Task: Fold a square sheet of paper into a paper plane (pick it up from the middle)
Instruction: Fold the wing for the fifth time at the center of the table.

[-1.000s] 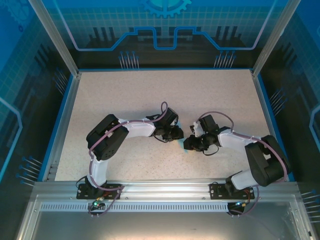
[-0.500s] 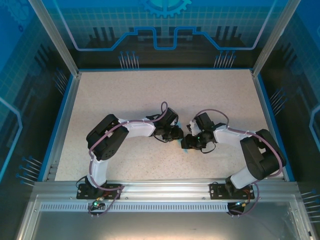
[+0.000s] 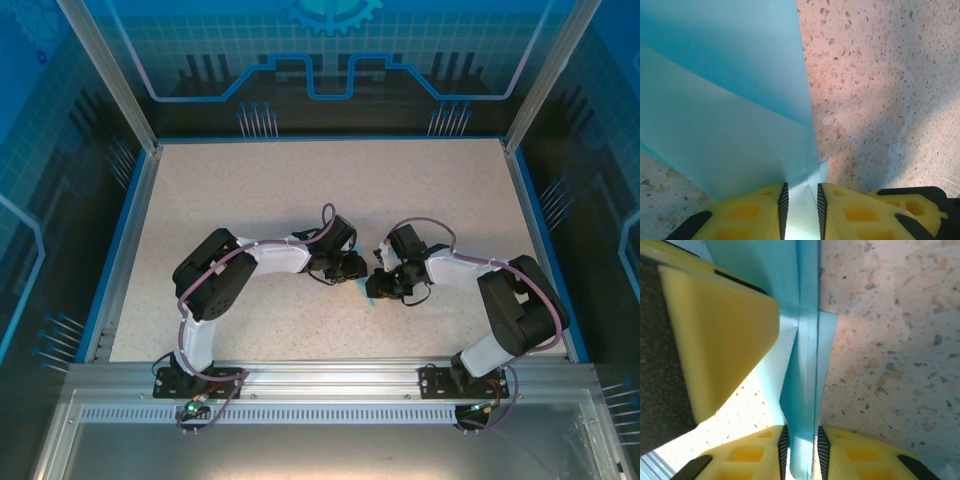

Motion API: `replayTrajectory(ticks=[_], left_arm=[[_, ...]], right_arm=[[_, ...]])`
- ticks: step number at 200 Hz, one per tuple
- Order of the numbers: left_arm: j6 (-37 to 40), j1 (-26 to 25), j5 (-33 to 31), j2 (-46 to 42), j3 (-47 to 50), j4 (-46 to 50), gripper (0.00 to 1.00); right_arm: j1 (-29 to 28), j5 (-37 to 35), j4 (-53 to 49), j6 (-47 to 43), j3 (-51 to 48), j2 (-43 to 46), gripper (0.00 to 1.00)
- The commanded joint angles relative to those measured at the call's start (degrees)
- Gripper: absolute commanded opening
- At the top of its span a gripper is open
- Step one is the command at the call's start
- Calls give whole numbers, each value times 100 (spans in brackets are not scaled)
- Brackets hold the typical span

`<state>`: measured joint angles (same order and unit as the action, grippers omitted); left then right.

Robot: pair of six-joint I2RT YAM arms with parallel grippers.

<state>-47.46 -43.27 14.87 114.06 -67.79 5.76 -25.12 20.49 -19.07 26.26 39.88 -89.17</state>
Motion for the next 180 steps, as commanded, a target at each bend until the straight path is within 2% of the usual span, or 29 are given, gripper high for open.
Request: replayTrajectory(ticks=[1,53,88,109,144,180], left_arm=[[149,28,60,99,-118,256,27],[140,24,68,108,-110,252,27],[150,29,73,108,-118,267,27],[149,24,69,99,-118,269,27],[141,29,69,108,-127,251,27],[135,28,69,108,-121,249,27]], right_arm=[[-107,-69,-126,14,-44,-204,23],[-109,-330,-157,171,-82,-265,19],[-42,-470,-281,191,-119,435,24],[-28,-157,-90,209,-245,907,26],[-74,1017,567,294,-370,906,16],[-200,1041,571,283,-188,300,8]])
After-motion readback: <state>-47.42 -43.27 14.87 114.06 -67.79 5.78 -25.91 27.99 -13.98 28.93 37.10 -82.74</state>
